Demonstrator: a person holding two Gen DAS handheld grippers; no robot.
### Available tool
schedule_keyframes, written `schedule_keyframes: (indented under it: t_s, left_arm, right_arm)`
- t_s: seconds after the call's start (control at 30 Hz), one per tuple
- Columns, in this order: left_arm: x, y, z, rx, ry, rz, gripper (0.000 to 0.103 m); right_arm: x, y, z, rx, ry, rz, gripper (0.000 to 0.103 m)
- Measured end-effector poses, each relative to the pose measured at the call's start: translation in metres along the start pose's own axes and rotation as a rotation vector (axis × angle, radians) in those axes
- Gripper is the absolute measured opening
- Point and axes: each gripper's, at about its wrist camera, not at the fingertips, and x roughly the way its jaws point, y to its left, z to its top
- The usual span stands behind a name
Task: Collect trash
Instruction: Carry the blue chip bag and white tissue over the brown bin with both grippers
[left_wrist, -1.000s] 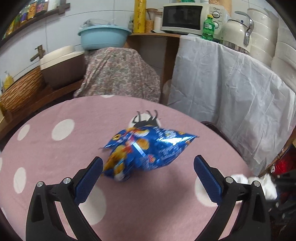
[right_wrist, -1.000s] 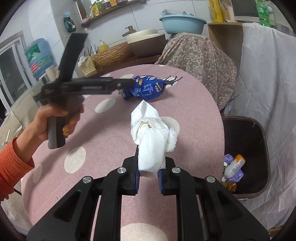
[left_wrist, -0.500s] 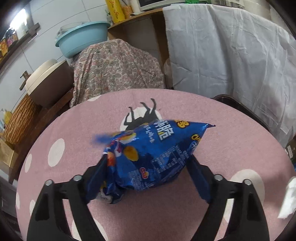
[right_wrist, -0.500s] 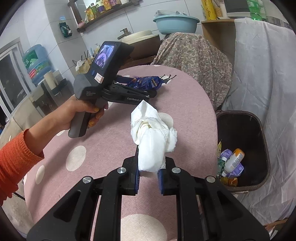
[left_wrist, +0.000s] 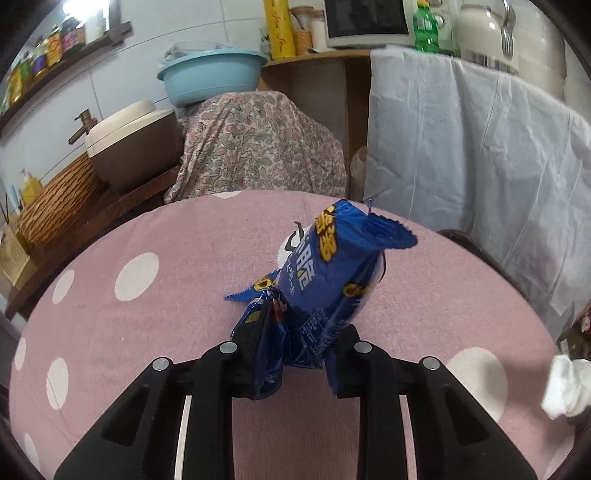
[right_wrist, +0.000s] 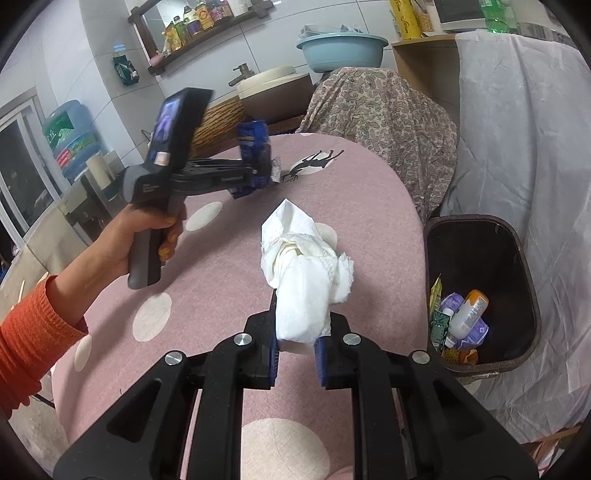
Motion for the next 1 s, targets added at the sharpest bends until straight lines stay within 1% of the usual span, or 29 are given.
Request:
schedule_keyframes:
  t_s: [0.07, 0.17, 0.2, 0.27, 0.37, 0.47, 0.53, 0.6, 0.63, 0.73, 0.83, 0.93, 1.0]
  left_arm:
    - [-0.018, 0.009, -0.008, -0.054, -0.032, -0.036, 0.025]
    - [-0.043, 0.015, -0.025, -0.12, -0.06, -0.1, 0.025]
    - [-0.05, 0.015, -0.029, -0.13, -0.068, -0.115, 0.025]
    - [-0.07, 0.012, -0.043, -0.15, -0.094, -0.17, 0.025]
    - [-0.091, 0.007, -0.056, -0.176, -0.117, -0.238, 0.025]
    - [-0.108, -0.008, -0.066, -0.181, -0.123, -0.312, 0.025]
    - [-0.115, -0.02, -0.067, -0.184, -0.131, -0.378, 0.025]
    - [-0.119, -0.033, -0.064, -0.18, -0.134, -0.43, 0.025]
    - [-0.119, -0.04, -0.062, -0.171, -0.134, -0.445, 0.025]
    - [-0.115, -0.069, -0.052, -0.115, -0.132, -0.466, 0.025]
    - [-0.108, -0.092, -0.042, -0.092, -0.126, -0.497, 0.025]
    - [-0.095, -0.114, -0.029, -0.072, -0.119, -0.507, 0.025]
    - [-0.084, -0.128, -0.02, -0.074, -0.1, -0.529, 0.025]
  right_arm:
    - [-0.002, -0.002, -0.002, 0.007, -0.003, 0.003, 0.016]
    - [-0.005, -0.003, -0.005, 0.018, -0.014, 0.011, 0.016]
    - [-0.006, -0.003, -0.006, 0.018, -0.017, 0.012, 0.016]
    - [-0.009, -0.002, -0.01, 0.015, -0.026, 0.007, 0.016]
    - [-0.015, -0.001, -0.016, 0.013, -0.048, 0.001, 0.016]
    - [-0.023, -0.001, -0.023, 0.009, -0.074, -0.012, 0.016]
    - [-0.029, -0.004, -0.026, 0.017, -0.088, -0.016, 0.016]
    - [-0.036, -0.009, -0.029, 0.027, -0.102, -0.021, 0.016]
    - [-0.041, -0.012, -0.031, 0.031, -0.112, -0.03, 0.016]
    - [-0.052, -0.027, -0.032, 0.055, -0.133, -0.055, 0.016]
    - [-0.062, -0.05, -0.034, 0.1, -0.152, -0.086, 0.016]
    - [-0.067, -0.077, -0.033, 0.126, -0.157, -0.146, 0.016]
    - [-0.065, -0.099, -0.033, 0.151, -0.149, -0.188, 0.016]
